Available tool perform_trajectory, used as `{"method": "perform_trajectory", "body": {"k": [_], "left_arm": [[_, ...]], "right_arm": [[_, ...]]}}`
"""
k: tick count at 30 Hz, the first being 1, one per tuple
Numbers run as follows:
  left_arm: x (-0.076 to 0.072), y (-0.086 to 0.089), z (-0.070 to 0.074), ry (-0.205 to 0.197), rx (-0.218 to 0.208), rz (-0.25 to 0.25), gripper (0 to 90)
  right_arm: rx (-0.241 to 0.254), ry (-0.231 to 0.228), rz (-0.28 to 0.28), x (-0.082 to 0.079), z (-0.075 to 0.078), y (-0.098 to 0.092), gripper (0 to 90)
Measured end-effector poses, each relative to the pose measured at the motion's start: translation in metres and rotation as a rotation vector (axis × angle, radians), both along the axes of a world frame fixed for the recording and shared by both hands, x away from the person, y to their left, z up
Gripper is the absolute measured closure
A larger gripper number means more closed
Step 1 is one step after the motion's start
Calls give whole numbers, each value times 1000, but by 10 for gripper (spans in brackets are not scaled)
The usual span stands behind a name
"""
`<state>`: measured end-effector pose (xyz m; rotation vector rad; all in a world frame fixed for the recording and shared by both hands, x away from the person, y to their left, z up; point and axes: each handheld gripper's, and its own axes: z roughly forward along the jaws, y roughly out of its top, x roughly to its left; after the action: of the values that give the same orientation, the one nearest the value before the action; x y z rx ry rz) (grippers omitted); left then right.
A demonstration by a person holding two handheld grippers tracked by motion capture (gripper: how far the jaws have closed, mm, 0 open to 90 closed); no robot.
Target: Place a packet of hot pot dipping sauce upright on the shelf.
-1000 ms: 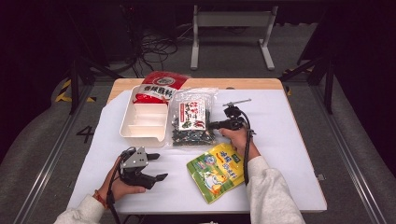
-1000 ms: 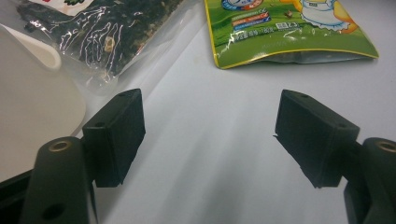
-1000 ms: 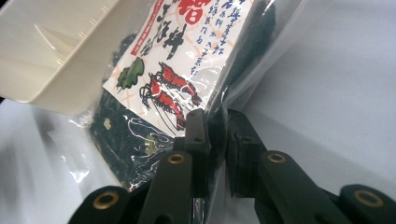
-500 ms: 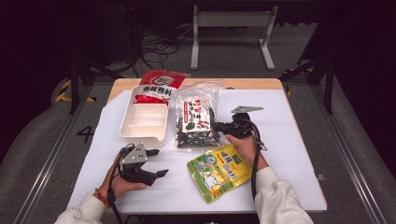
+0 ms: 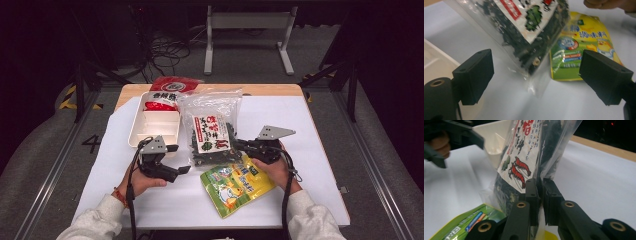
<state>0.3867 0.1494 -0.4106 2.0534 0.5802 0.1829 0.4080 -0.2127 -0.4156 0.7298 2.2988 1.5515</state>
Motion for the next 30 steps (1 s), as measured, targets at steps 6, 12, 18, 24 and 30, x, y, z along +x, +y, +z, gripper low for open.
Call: {"method": "perform_trajectory", "body": {"k": [6, 12, 18, 24, 30], "left_arm": [[11, -7, 10, 7, -55, 29, 124], [19, -12, 12, 38, -85, 62, 116], [24, -14, 16, 15, -96, 74, 124], [25, -21, 15, 3, -96, 37, 157], [24, -23, 16, -51, -98, 61, 306]], "right_arm": [[-4, -81, 51, -10, 1, -1, 829], [0, -110, 82, -16, 3, -2, 826], [-1, -132, 111, -20, 4, -2, 827], [-1, -132, 112, -21, 4, -1, 825], [-7, -119, 85, -19, 2, 1, 813]]}}
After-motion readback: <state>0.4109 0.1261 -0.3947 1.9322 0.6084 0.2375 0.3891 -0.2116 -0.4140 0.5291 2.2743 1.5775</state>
